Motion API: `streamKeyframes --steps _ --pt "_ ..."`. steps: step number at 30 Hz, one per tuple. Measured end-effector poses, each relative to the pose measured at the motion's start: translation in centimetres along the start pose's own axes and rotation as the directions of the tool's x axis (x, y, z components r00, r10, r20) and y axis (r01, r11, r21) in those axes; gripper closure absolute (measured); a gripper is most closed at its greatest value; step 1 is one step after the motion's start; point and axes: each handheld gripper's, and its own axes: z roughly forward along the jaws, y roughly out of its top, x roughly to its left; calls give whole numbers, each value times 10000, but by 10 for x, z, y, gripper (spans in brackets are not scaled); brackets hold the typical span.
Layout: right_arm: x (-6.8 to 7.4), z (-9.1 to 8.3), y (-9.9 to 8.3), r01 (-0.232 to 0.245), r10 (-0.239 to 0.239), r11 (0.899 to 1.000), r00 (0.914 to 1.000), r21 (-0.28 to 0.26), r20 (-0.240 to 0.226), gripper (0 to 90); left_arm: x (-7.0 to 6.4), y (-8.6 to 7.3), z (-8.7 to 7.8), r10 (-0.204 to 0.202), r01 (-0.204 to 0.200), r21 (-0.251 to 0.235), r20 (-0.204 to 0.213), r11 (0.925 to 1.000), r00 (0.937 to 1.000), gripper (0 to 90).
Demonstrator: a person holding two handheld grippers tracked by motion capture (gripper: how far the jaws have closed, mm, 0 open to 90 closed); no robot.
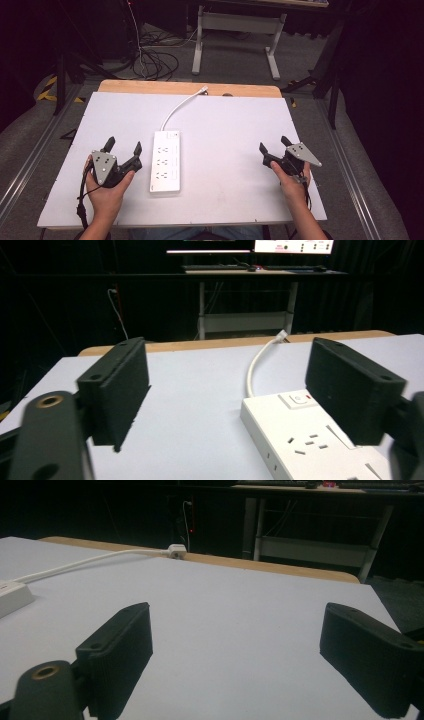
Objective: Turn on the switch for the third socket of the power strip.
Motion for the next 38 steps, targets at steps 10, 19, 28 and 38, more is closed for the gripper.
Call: streamKeyframes --steps 10,19,28,38 --pt "0 0 0 9 -9 10000 10000 -4 -8 140 2 -1 0 41 -44 -58 -552 10000 9985 22" --pt "0 0 0 9 -9 10000 10000 -15 -10 139 4 -2 0 130 -139 -92 -885 9999 9960 16" --pt "0 1 0 22 -22 10000 10000 -27 -14 138 8 -3 0 45 -55 -94 -984 9999 9951 21" --pt "0 1 0 11 -11 10000 10000 -22 -21 137 9 -3 -1 72 -83 -110 -1024 9999 9947 29"
